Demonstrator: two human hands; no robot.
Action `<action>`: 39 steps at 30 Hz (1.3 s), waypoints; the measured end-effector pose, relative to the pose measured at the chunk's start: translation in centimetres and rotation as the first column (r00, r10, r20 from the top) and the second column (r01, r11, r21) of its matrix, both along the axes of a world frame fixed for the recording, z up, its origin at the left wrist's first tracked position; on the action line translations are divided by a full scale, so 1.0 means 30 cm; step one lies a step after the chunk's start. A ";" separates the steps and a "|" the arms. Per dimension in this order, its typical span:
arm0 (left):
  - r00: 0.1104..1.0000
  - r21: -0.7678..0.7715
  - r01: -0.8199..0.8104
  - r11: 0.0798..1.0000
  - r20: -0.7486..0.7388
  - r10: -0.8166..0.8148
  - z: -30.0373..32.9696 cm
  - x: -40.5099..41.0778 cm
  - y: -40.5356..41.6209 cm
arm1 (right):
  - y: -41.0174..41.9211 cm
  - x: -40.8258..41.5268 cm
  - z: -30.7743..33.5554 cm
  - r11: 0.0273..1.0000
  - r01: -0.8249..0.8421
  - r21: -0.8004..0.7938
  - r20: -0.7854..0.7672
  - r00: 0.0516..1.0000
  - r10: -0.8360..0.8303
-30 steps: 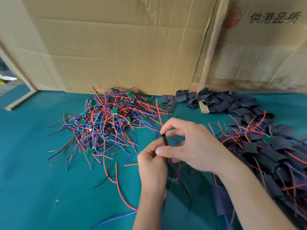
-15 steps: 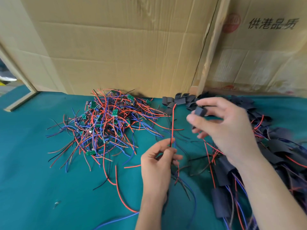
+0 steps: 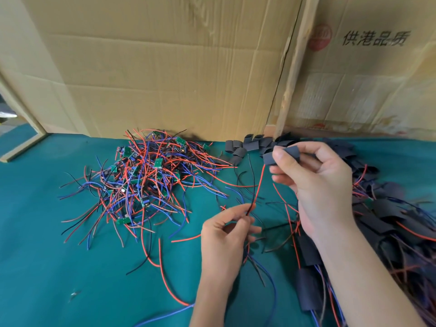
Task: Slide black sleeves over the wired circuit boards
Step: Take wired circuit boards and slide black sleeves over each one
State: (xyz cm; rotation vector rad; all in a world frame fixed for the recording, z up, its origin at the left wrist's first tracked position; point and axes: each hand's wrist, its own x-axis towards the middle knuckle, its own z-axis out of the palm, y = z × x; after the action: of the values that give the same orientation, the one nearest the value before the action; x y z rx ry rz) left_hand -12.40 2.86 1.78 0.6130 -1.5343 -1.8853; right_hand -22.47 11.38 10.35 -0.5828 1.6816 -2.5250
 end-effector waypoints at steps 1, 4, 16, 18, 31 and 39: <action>1.000 -0.006 0.005 1.000 0.004 -0.005 0.001 0.000 0.001 | 0.000 0.000 0.000 1.000 0.010 -0.003 0.004 1.000 -0.010; 1.000 -0.035 0.021 0.999 0.012 -0.021 0.007 0.001 0.003 | 0.004 -0.002 0.001 1.000 0.020 -0.021 0.032 0.999 -0.019; 0.998 -0.147 0.058 0.987 0.035 -0.054 0.000 0.003 0.002 | 0.068 -0.050 0.023 0.991 -0.108 0.079 0.045 0.993 0.105; 0.998 -0.155 0.061 0.986 0.040 -0.056 0.000 0.003 0.002 | 0.083 -0.059 0.027 0.982 -0.153 0.112 0.030 0.988 0.150; 0.996 -0.133 0.083 0.988 0.037 -0.078 0.004 0.007 0.002 | 0.120 -0.074 -0.003 0.855 -0.394 0.338 0.072 0.916 0.394; 0.993 0.058 0.051 0.997 -0.105 -0.045 0.019 0.016 -0.010 | 0.001 -0.002 -0.099 0.735 -0.515 0.441 0.199 0.855 0.479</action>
State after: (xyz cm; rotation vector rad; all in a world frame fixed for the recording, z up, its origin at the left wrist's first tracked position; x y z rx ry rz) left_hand -11.92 2.57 2.36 0.5002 -1.4417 -1.9745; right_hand -22.54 11.42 7.38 -0.7530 1.7367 -1.6536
